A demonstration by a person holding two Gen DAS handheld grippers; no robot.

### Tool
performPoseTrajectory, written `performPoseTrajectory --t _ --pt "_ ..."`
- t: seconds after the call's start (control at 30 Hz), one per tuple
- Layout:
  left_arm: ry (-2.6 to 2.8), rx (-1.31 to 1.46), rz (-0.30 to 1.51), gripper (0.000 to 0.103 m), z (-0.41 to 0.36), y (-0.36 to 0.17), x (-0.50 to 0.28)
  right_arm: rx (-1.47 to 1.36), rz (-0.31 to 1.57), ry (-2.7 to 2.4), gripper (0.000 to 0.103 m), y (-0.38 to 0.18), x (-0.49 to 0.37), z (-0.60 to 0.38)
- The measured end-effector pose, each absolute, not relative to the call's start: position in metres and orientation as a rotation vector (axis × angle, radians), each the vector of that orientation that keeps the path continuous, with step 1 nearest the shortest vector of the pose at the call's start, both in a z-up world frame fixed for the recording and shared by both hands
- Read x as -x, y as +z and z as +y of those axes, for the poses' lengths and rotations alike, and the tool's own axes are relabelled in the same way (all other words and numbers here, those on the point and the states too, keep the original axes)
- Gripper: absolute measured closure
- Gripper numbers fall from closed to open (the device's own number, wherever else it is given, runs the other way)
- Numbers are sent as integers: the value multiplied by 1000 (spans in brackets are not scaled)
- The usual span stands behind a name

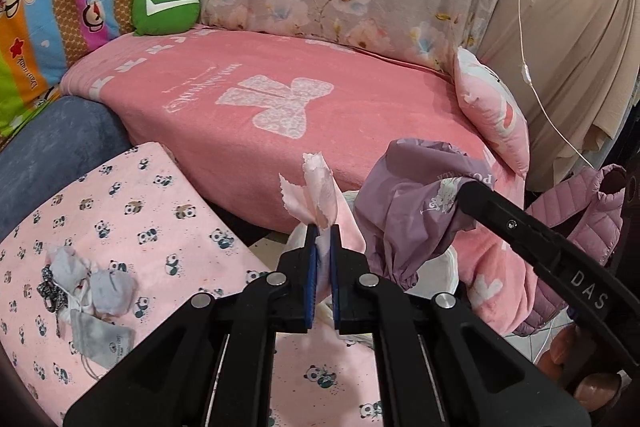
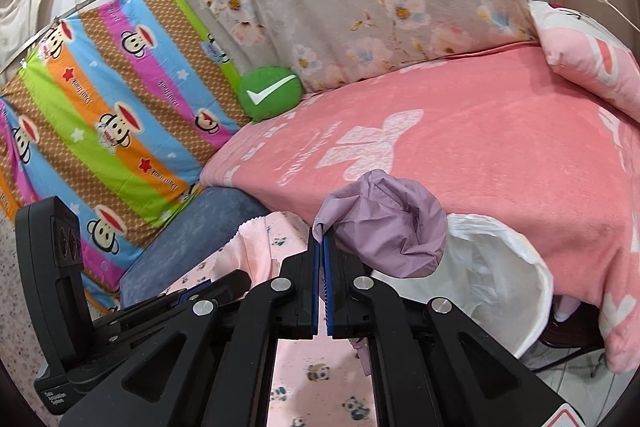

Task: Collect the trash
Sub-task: 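Lift the lilac cloth and tissue toward the white trash bin with both grippers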

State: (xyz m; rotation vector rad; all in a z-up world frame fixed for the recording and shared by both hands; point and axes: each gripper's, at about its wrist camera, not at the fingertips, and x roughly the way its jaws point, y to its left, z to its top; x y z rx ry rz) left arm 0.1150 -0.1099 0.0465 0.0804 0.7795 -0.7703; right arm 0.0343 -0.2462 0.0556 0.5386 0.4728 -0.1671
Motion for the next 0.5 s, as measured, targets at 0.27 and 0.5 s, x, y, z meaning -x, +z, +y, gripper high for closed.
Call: performPoseTrajectory --t 0.27,0.5 --pt "-839 -110 805 97 -152 38 -104 -576 477 -229 99 40 -17 -282" --pt "-874 -127 805 96 -177 34 -98 -584 494 -257 98 31 -14 -299"
